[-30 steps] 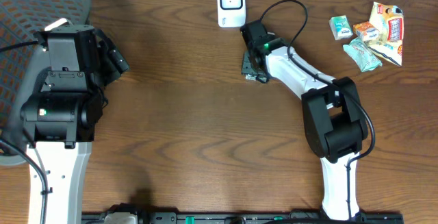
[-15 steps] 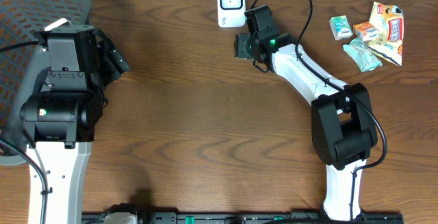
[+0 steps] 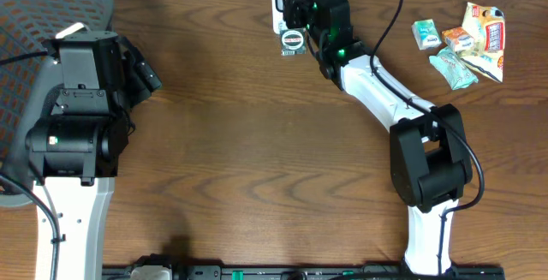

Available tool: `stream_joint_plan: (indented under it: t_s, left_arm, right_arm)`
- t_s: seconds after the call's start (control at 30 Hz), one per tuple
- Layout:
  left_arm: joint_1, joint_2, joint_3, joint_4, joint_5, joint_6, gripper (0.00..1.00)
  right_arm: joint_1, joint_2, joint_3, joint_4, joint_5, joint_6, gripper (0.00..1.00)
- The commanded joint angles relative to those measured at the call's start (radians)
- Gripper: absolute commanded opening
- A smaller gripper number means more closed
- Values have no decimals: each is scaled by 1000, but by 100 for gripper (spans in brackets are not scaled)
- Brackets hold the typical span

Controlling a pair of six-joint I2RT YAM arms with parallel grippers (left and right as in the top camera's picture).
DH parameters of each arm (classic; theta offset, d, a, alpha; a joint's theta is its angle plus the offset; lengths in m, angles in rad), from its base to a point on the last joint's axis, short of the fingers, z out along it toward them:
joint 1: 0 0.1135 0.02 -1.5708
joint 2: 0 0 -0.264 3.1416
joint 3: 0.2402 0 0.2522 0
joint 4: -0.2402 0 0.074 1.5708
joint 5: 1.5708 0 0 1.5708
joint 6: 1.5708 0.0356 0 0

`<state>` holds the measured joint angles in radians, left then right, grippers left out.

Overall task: Scan the item barcode
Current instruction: 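Carry the tin up to the scanner face, then lower the tin in front of the scanner and open the gripper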

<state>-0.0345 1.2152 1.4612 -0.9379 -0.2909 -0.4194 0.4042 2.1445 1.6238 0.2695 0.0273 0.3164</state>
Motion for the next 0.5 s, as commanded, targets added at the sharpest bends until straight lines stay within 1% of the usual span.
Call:
stream_joint_plan:
  t_s: [0.0, 0.13, 0.17, 0.2, 0.33, 0.43, 0.47]
  left_arm:
    - [3, -7, 13, -1, -10, -5, 98]
    - [3, -7, 13, -1, -10, -5, 98]
    - [3, -7, 13, -1, -10, -5, 98]
    - [3, -7, 13, -1, -10, -5, 98]
    - [3, -7, 13, -1, -10, -5, 98]
    - [3, -7, 13, -1, -10, -5, 98]
    - [3, -7, 13, -1, -10, -5, 98]
  right_arm:
    - [3, 43, 7, 2, 36, -19, 54]
    - [3, 53, 7, -72, 49, -18, 59]
    - [5, 53, 7, -89, 45, -16, 62]
    - [8, 53, 7, -114, 44, -13, 66]
    - [17, 56, 7, -207, 45, -10, 73]
    - [17, 56, 7, -266, 44, 13, 73]
    - [17, 57, 7, -284, 44, 28, 70]
